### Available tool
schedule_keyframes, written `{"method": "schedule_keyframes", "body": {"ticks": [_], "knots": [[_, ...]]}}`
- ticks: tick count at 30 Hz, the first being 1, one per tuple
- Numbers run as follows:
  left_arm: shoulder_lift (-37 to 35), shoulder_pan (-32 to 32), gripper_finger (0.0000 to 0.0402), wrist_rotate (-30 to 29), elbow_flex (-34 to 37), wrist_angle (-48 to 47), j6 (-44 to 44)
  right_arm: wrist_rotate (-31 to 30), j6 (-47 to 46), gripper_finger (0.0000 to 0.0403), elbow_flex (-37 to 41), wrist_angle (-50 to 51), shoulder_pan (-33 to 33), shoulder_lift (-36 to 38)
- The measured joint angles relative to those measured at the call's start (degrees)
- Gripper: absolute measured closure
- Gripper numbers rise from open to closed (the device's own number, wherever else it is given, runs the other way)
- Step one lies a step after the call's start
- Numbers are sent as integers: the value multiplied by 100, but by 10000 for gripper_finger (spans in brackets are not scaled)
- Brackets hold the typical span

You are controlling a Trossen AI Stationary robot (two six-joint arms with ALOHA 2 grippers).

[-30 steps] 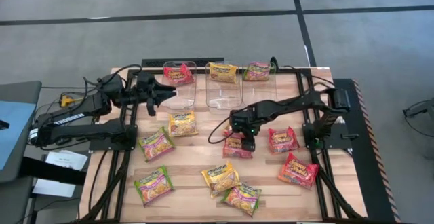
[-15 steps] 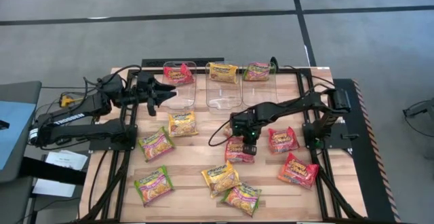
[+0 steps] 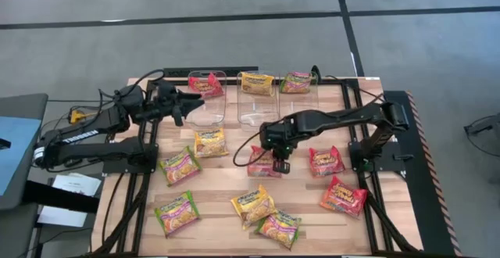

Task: Sort Maruchan noodles
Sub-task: Put the orange noodle pack into the left transparent bin

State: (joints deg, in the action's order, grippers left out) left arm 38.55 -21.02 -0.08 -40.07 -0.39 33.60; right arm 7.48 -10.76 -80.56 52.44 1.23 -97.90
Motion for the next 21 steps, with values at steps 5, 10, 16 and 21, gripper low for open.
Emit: {"method": "schedule_keyframes", "body": {"ticks": [5, 10, 16, 21], "knots": [[244, 2, 191, 132, -2, 0, 768, -277, 368, 400, -612, 179, -142, 1], [629, 4, 191, 429, -2, 51, 1011, -404, 757, 400, -1105, 494, -421, 3], [1177, 8, 191, 1045, -2, 307, 1291, -486, 1466, 400, -1478, 904, -672, 1], [1598, 7, 191, 1371, -136, 532, 1370, -484, 2167, 400, -1672, 1231, -783, 3]]}}
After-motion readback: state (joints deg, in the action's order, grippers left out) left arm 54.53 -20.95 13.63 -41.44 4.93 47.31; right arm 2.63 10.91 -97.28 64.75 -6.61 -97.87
